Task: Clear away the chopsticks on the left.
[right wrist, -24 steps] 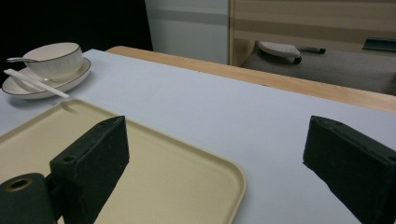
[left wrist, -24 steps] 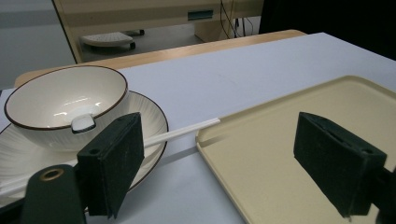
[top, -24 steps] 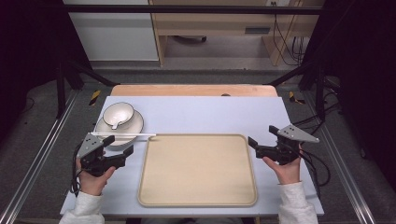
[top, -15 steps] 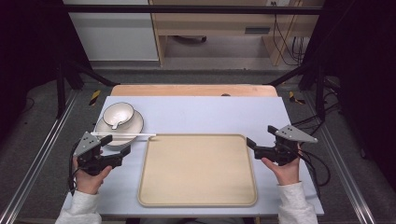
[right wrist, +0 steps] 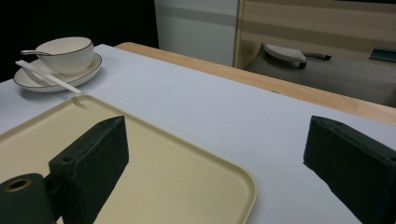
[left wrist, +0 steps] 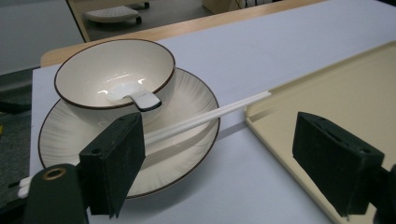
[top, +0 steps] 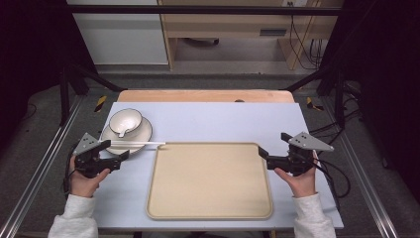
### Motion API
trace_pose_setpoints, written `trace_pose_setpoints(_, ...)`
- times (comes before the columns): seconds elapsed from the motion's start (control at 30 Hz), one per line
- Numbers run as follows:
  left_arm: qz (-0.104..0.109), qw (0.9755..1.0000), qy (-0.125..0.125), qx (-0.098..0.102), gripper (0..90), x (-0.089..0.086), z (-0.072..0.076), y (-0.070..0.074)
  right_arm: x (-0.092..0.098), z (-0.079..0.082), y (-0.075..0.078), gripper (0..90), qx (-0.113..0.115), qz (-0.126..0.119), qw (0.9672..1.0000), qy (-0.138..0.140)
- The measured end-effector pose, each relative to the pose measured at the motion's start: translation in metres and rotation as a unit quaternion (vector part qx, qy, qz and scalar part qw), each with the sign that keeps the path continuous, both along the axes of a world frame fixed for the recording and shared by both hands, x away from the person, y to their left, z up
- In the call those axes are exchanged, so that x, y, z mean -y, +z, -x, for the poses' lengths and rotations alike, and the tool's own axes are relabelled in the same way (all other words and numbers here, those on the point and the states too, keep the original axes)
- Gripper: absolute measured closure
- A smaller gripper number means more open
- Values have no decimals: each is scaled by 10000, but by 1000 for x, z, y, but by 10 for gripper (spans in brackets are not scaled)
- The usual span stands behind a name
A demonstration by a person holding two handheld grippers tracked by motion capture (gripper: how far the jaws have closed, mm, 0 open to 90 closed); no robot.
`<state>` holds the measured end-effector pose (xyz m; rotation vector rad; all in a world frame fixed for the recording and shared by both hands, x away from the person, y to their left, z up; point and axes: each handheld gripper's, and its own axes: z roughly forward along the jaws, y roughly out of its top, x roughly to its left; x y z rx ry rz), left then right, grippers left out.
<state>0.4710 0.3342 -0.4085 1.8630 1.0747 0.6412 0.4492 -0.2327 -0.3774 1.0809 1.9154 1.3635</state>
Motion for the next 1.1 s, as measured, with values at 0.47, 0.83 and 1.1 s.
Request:
trace_pose_setpoints(0.47,-526,9980,104,-324,187,-11,-39,-19,-1,-1,-2,69,-51,86,9999,-67)
trace_pose_setpoints(0.83,-742,9959,168,-491,302,-12,-54,-38,-2,-2,-3,70,-80,124,9999,-39)
trace_pose_setpoints(1.1,-1145,9920,200,-485,374,-9,-59,-43,-4,-3,-5,70,-118,157,9998,-21)
